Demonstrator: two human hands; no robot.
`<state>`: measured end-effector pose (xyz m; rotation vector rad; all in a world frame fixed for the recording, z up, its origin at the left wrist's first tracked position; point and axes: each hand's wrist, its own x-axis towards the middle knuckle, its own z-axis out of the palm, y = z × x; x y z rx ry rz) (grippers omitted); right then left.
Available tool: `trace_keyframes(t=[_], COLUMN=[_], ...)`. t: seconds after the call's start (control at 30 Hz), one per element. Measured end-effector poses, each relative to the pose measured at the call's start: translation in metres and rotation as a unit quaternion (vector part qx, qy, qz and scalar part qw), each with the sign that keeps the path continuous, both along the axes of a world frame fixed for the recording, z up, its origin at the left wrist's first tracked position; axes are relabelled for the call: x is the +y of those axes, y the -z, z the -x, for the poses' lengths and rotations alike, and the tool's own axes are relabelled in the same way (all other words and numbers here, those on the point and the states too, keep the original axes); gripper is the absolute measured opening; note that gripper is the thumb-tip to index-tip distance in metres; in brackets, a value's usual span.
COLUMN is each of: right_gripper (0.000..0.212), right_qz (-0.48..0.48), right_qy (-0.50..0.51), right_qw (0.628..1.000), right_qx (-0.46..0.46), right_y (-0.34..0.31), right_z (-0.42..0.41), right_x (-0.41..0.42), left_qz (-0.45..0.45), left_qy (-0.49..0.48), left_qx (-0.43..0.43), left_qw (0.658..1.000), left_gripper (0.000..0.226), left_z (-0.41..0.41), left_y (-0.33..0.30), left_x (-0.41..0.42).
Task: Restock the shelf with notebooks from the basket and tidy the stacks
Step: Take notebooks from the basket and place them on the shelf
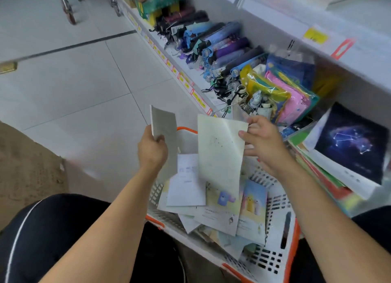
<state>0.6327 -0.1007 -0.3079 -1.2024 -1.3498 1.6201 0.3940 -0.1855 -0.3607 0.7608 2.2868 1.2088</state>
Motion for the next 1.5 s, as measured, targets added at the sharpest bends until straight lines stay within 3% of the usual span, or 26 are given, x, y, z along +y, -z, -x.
trace_keyframes(t=[0.03,0.1,0.23,0.3,0.37,0.4,0.5,0.6,0.67,0.73,0.83,0.9,0.97,1.07,1.17,1.27,1.37,1.5], right_gripper=[0.021,0.021,0.021,0.020,0.022,0.028,0.047,0.030,0.030,0.023,0.017,0.026,0.021,0.020,0.018,0.033,0.015,0.020], right_qz=[-0.019,-0.039,-0.111,-0.156,-0.153,-0.138,-0.059,-0.038,-0.062,-0.018,0.111,0.137,0.137,0.134,0.110,0.102,0.075,0.002], right_qy=[-0.014,-0.004,0.127,0.191,0.228,0.230,0.106,-0.032,0.001,0.053,0.141,0.192,0.223,0.238,0.231,0.224,0.234,0.224], right_qw=[1.000,0.999,0.984,0.966,0.960,0.962,0.993,0.995,0.992,0.989,0.955,0.923,0.912,0.913,0.938,0.952,0.960,0.975], right_qx=[0.014,0.014,-0.058,-0.080,-0.048,-0.039,-0.009,0.086,0.111,0.139,0.236,0.303,0.317,0.302,0.235,0.180,0.135,-0.006], right_y=[-0.026,-0.066,-0.098,-0.111,-0.122,-0.128,-0.146,-0.161,-0.170,-0.182,-0.199,-0.206,-0.211,-0.214,-0.209,-0.200,-0.199,-0.207], right_z=[-0.007,-0.015,-0.021,-0.026,-0.036,-0.041,-0.062,-0.071,-0.072,-0.071,-0.071,-0.071,-0.070,-0.068,-0.066,-0.065,-0.062,-0.056], right_x=[0.009,0.024,0.050,0.058,0.062,0.061,0.053,0.040,0.044,0.062,0.112,0.154,0.193,0.244,0.298,0.339,0.355,0.341], left_qz=[-0.031,-0.072,-0.074,-0.101,-0.134,-0.148,-0.180,-0.198,-0.198,-0.187,-0.171,-0.166,-0.163,-0.159,-0.159,-0.158,-0.157,-0.153], left_qy=[0.030,0.097,0.200,0.237,0.274,0.287,0.287,0.289,0.299,0.306,0.321,0.314,0.308,0.309,0.312,0.311,0.305,0.294], left_qx=[-0.102,-0.326,-0.511,-0.504,-0.451,-0.434,-0.412,-0.364,-0.337,-0.335,-0.361,-0.349,-0.341,-0.337,-0.335,-0.337,-0.342,-0.346], left_qw=[0.994,0.938,0.833,0.824,0.839,0.841,0.846,0.863,0.870,0.871,0.859,0.867,0.873,0.875,0.875,0.874,0.875,0.878], left_gripper=[0.024,0.032,0.063,0.059,0.036,0.036,0.042,0.041,0.035,0.026,0.043,0.052,0.052,0.048,0.043,0.040,0.037,0.033], left_z=[-0.008,-0.028,-0.067,-0.082,-0.094,-0.098,-0.105,-0.112,-0.117,-0.121,-0.118,-0.114,-0.111,-0.105,-0.099,-0.095,-0.092,-0.090], left_y=[-0.011,-0.039,-0.105,-0.133,-0.150,-0.157,-0.184,-0.212,-0.228,-0.246,-0.266,-0.270,-0.267,-0.261,-0.254,-0.247,-0.239,-0.224], left_x=[0.009,0.024,0.050,0.061,0.074,0.081,0.104,0.127,0.141,0.156,0.176,0.188,0.198,0.213,0.229,0.244,0.254,0.252])
